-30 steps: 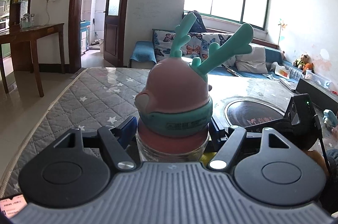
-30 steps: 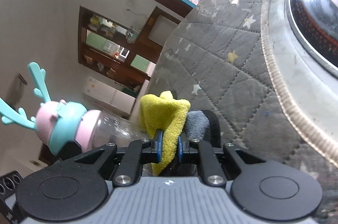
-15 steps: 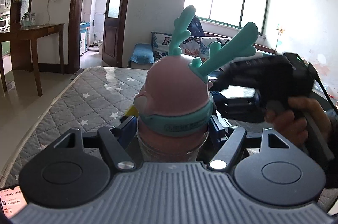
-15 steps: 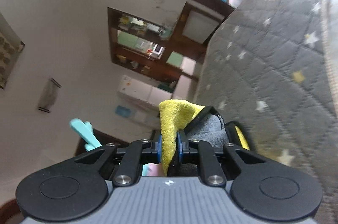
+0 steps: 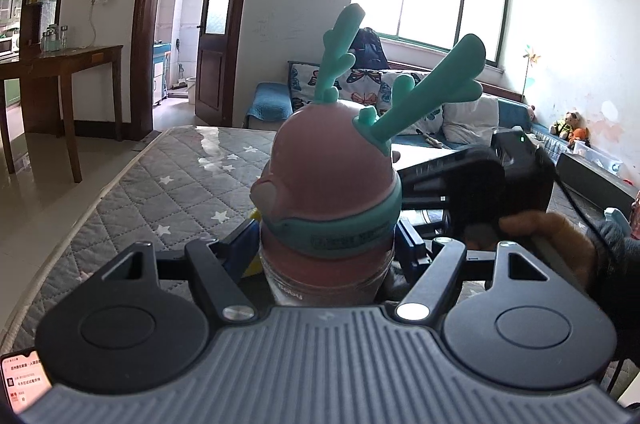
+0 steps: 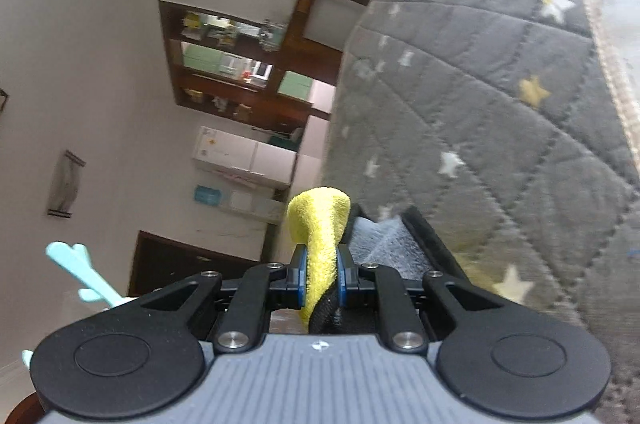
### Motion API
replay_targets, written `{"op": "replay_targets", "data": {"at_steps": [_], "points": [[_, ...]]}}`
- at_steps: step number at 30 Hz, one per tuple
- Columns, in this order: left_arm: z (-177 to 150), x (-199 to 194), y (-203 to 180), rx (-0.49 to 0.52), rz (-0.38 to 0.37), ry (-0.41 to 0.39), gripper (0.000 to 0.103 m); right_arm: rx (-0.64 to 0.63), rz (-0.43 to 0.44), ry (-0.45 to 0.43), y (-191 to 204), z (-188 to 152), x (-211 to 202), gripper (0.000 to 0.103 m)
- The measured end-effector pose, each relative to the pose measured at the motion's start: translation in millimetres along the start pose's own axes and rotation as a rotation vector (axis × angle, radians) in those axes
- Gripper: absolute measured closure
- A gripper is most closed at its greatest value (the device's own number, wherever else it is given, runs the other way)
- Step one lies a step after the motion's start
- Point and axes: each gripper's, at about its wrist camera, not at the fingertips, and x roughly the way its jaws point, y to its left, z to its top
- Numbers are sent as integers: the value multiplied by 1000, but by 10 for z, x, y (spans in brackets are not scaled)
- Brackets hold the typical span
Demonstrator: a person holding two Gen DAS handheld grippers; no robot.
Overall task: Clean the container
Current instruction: 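Rub the yellow cloth under the bottle base with the right tool while the left tool holds it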
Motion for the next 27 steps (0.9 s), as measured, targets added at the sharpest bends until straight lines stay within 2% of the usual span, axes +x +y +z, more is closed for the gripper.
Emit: {"op": "replay_targets", "data": {"at_steps": [13, 22, 27], "points": [[40, 29, -98, 3, 33, 9, 31, -19, -49, -35, -182, -188, -333, 90], [123, 141, -152, -2, 71, 30, 31, 9, 5, -38, -138, -311, -554, 90], [165, 237, -189, 10, 84, 41, 31, -3, 83, -66, 50, -277, -617, 90]]}}
